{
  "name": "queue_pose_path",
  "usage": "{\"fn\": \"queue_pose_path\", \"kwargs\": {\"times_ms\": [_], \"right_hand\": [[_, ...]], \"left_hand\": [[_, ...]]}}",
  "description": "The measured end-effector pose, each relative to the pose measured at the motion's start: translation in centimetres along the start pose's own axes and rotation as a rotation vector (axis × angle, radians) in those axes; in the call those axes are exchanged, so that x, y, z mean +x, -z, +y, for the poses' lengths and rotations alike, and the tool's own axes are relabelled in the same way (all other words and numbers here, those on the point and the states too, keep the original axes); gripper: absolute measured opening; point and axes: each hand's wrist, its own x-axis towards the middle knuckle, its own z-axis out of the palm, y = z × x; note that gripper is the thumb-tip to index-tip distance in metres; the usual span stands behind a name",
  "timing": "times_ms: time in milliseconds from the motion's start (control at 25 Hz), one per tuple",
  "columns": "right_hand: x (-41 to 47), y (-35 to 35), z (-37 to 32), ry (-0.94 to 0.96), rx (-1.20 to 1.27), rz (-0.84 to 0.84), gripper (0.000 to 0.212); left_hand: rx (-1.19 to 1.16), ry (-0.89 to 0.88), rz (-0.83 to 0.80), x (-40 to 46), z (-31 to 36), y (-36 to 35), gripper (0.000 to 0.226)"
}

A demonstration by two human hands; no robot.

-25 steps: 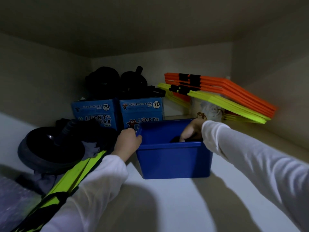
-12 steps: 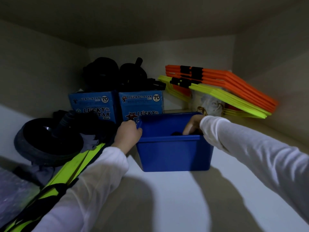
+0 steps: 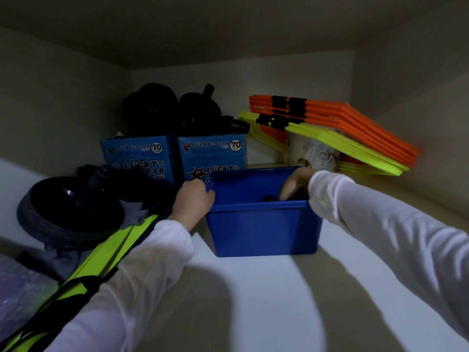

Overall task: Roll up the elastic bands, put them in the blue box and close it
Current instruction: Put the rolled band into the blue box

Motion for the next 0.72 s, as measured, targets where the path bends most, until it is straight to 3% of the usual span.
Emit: {"fn": "queue_pose_path", "kwargs": {"times_ms": [80, 240, 480, 720], "right_hand": [[-0.9, 0.2, 0.2, 0.048, 0.137, -0.07, 0.02], [-1.8, 0.0, 0.4, 0.082, 0.112, 0.254, 0.024], [-4.3, -1.1, 0.6, 0.126, 0.057, 0.357, 0.037], [-7.1, -3.3, 1.1, 0.21, -0.032, 0.595, 0.032]], "left_hand": [[-0.002, 0.002, -0.002, 0.0, 0.0, 0.0, 0.013], [-0.012, 0.019, -0.014, 0.0, 0.1, 0.1, 0.018], [-0.135, 0.047, 0.045, -0.6, -0.1, -0.2, 0.024], [-0.287, -0.021, 0.18, -3.3, 0.2, -0.8, 0.037]]}}
